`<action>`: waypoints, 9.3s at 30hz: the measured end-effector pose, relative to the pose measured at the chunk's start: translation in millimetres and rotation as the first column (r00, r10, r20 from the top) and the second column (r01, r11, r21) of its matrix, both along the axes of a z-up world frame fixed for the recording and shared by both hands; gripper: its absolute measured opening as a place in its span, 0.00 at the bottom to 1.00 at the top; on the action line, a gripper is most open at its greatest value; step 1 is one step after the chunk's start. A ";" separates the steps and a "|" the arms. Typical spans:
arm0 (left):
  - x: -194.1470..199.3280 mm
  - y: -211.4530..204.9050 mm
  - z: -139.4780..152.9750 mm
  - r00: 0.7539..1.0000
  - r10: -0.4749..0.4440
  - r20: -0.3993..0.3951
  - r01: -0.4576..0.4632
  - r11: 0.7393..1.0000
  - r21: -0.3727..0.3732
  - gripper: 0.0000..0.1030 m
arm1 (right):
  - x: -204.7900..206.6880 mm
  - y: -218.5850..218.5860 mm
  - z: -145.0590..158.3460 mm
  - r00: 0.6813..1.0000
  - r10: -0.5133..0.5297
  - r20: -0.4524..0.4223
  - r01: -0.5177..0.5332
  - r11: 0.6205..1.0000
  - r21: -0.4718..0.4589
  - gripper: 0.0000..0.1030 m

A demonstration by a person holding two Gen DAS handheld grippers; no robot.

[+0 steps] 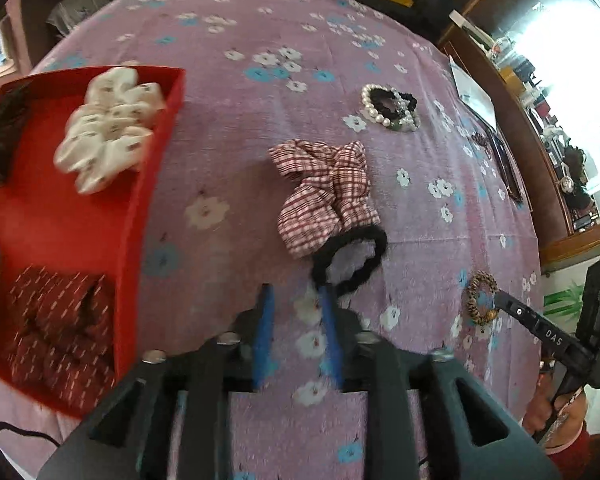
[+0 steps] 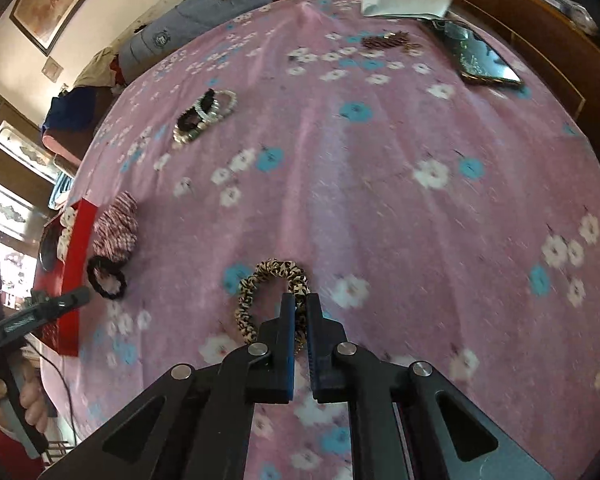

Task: Organize jewelry
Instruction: 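Lift both hair ties and carry them over the red tray, then lower both hair ties into the red tray and open both tools, then move both open tools to the pink gingham scrunchie and pearl necklace, then grasp the pink gingham scrunchie with left tool while right tool grasps white pearl necklace, then lift the scrunchie and necklace and carry both over the red tray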

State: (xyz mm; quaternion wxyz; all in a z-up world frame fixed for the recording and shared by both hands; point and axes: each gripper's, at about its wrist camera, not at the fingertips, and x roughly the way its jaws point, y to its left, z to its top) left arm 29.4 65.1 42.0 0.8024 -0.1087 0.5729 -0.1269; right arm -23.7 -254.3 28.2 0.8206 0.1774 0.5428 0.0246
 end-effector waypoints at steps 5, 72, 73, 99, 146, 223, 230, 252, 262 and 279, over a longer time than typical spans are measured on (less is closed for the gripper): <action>-3.0 -4.3 2.7 0.999 0.019 0.048 -0.019 1.000 -0.003 0.42 | -10.5 -4.2 -4.5 1.000 0.005 -0.003 -0.005 1.000 -0.002 0.08; -144.5 138.2 94.9 0.888 0.417 0.193 -0.431 0.902 0.036 0.08 | -29.3 207.5 107.2 0.826 0.466 0.317 -0.497 0.867 0.021 0.06; -139.1 146.8 98.5 0.885 0.417 0.206 -0.432 0.901 0.033 0.08 | -25.6 210.2 108.7 0.830 0.457 0.318 -0.489 0.872 0.021 0.06; 42.4 278.8 16.9 0.925 0.379 0.020 -0.376 0.907 0.190 0.09 | 119.1 389.5 58.3 0.862 0.474 0.178 -0.480 0.877 -0.005 0.07; -100.1 65.9 112.8 0.908 0.336 0.251 -0.379 0.914 0.145 0.43 | 12.2 170.9 57.6 0.932 0.297 0.209 -0.303 0.953 -0.005 0.36; 64.2 -39.9 -18.1 0.996 0.067 0.060 -0.076 0.984 0.164 0.48 | 216.1 101.8 -3.3 0.948 0.288 0.132 -0.268 0.952 -0.150 0.15; 60.8 -42.6 -17.1 0.997 0.050 0.054 -0.058 0.988 0.143 0.14 | 220.7 103.7 -3.1 0.953 0.278 0.122 -0.256 0.951 -0.173 0.14; 12.9 -45.6 21.7 0.992 0.056 0.116 -0.062 0.997 0.045 0.07 | 136.7 61.8 46.0 0.961 0.213 0.177 -0.198 0.975 -0.095 0.06; -32.1 -46.2 26.8 0.992 0.072 0.107 -0.075 0.997 0.031 0.07 | 59.0 34.8 49.9 0.974 0.170 0.146 -0.180 0.982 0.059 0.06; -90.9 -51.0 58.9 0.981 0.089 0.172 -0.100 0.993 0.058 0.07 | -11.9 47.3 69.2 0.959 0.205 0.195 -0.223 0.972 0.077 0.06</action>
